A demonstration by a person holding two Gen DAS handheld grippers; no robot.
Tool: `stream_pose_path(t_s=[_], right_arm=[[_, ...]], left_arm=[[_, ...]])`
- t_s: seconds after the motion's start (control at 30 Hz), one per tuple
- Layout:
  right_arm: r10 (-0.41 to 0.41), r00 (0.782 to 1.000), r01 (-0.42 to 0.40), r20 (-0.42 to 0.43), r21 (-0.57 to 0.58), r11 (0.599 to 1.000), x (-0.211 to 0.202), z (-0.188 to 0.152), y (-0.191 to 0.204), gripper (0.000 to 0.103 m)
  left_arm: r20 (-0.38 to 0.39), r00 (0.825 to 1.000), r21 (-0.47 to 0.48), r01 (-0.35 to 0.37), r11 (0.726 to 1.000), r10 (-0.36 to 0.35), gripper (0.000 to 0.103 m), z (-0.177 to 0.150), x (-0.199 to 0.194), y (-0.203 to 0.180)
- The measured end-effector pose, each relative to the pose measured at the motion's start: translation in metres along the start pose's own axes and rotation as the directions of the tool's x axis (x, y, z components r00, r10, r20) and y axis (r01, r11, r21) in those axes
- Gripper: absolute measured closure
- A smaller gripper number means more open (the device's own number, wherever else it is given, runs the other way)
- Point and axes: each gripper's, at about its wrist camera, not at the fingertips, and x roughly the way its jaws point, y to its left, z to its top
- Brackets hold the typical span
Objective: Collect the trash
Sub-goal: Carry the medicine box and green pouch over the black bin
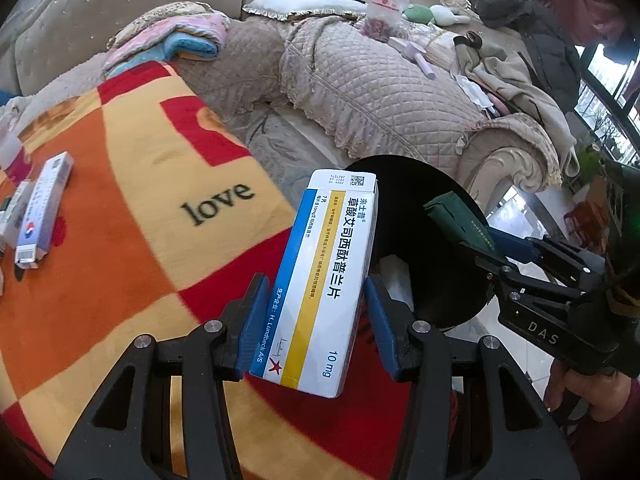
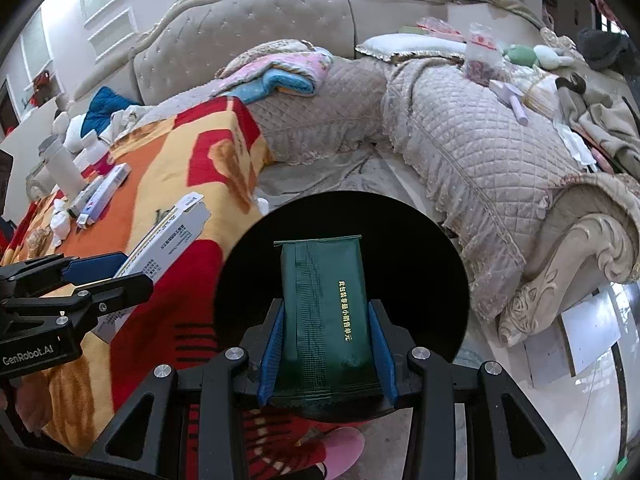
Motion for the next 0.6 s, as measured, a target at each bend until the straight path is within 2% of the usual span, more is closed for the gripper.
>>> stream_pose_path(t_s=[0.6], right_arm=[[-0.018,1.0,0.019,-0.016,0.065,0.998,0.018,0.004,-0.021,0.064]], left_arm=[[-0.029,0.997,-0.039,0.076,0.996,-0.077,0.056,0.011,0.032,-0.016]])
